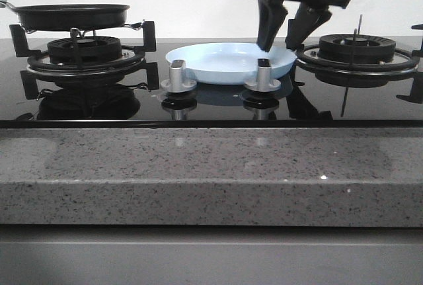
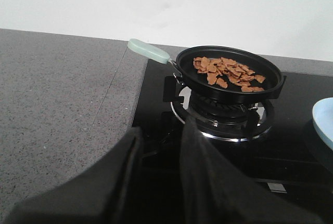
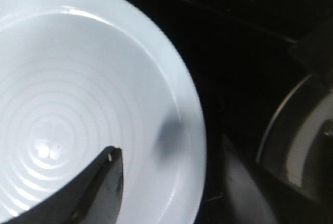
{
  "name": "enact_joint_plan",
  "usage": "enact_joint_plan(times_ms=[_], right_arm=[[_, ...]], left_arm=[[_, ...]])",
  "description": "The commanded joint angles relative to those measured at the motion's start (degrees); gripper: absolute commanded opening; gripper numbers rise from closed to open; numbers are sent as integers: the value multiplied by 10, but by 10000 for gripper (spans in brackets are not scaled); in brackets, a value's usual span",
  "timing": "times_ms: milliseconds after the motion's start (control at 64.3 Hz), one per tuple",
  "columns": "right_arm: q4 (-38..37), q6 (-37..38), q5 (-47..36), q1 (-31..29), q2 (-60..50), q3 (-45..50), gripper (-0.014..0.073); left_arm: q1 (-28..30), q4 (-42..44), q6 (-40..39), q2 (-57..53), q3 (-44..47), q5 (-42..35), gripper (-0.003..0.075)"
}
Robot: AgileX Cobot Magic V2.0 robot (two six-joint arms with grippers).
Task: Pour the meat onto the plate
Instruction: 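Lower the right gripper to the rim of the light blue plate and grasp it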
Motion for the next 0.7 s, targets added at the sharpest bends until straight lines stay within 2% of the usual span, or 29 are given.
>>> enact_joint_plan(times_ms=[0, 140, 233, 513, 684], right_arm=[[11, -7, -9, -1, -28, -24, 429], [11, -7, -11, -1, -21, -24, 424], [11, -7, -9, -1, -20, -24, 364], [11, -7, -3, -1, -20, -24, -78], [11, -7, -2, -2, -21, -31, -60]], left_arm=[[-3, -1, -5, 4, -21, -48, 188], [-3, -1, -5, 4, -21, -48, 188], [-3, -1, -5, 4, -21, -48, 188], [-3, -1, -5, 4, -21, -48, 188], [-3, -1, -5, 4, -21, -48, 188]])
